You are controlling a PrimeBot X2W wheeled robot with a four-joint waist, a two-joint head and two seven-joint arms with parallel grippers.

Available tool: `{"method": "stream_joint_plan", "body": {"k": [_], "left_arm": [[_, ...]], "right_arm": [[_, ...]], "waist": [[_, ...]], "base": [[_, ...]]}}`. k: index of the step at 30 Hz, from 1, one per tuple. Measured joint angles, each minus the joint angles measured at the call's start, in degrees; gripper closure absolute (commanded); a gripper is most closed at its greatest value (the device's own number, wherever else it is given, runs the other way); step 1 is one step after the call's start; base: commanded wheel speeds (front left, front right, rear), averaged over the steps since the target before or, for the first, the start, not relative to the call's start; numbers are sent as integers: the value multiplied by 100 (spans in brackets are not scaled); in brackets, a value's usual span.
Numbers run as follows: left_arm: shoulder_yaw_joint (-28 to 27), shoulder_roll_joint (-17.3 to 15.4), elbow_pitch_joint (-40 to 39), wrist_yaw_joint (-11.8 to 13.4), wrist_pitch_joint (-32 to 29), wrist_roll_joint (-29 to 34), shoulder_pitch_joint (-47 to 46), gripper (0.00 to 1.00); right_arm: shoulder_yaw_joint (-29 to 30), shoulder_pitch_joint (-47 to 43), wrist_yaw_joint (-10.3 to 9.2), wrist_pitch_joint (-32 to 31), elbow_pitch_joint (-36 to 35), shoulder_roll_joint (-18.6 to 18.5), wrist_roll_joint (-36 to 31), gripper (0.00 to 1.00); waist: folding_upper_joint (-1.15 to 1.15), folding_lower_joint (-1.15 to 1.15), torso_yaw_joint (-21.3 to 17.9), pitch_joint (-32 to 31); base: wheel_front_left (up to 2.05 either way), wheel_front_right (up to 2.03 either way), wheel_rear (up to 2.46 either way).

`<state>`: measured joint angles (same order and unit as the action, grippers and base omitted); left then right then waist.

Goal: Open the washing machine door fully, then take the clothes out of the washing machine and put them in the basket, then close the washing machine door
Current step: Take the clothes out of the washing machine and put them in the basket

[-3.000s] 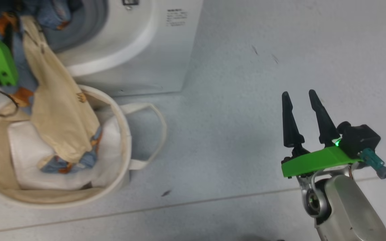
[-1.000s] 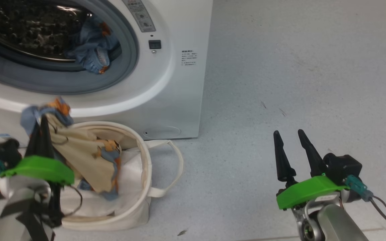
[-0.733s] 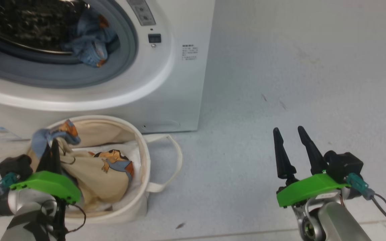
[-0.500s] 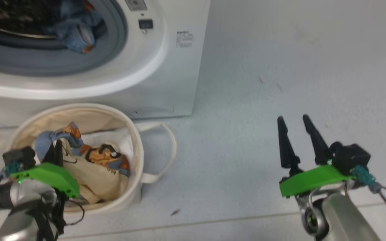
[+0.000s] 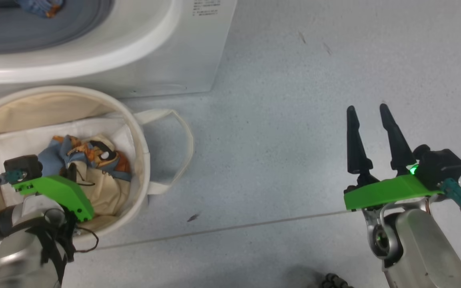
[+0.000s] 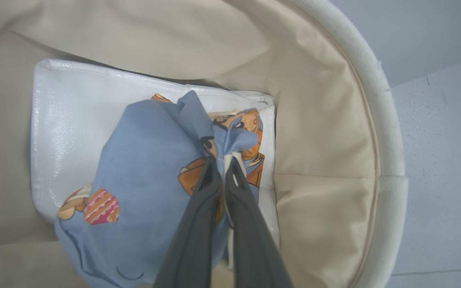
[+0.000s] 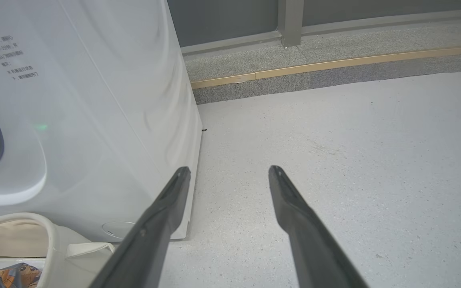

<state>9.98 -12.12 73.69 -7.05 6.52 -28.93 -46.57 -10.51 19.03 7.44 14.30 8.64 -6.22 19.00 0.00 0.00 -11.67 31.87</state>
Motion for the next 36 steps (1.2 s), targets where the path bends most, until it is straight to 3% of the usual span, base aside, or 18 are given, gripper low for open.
{"method": "stream_joint_plan", "body": {"k": [4,6,7,8,9,23,28,36], "left_arm": [[35,-26,51,5,-10,0,-19,100],[86,-33,53,37,103,15,-21,77],[108,-35,53,59,174,22,-24,17],[118,-32,55,66,192,27,-22,4],[114,-25,57,84,194,25,-21,0],[238,-119,-121,125,766,148,-8,0],[-20,-406,-1144,336,775,244,158,0],[-357,-414,-2416,493,778,506,1236,0]], "right_arm": [[27,4,0,0,-31,5,-27,0],[65,4,0,0,-71,5,-26,0],[83,4,0,0,-87,5,-26,0],[97,4,0,0,-85,4,-26,0],[97,4,0,0,-82,4,-26,0],[-226,-61,0,0,336,4,80,0],[-332,-210,0,0,524,15,135,0],[-461,-519,0,0,742,24,186,0]], "waist": [[0,0,-41,95],[0,0,-44,61],[0,0,-39,37],[0,0,-32,2],[0,0,-24,-38],[0,0,118,-982],[0,0,180,-1443],[0,0,267,-2149]], "base": [[0,0,0],[0,0,0],[0,0,0],[0,0,0],[0,0,0],[0,0,0],[0,0,0],[0,0,0]]}}
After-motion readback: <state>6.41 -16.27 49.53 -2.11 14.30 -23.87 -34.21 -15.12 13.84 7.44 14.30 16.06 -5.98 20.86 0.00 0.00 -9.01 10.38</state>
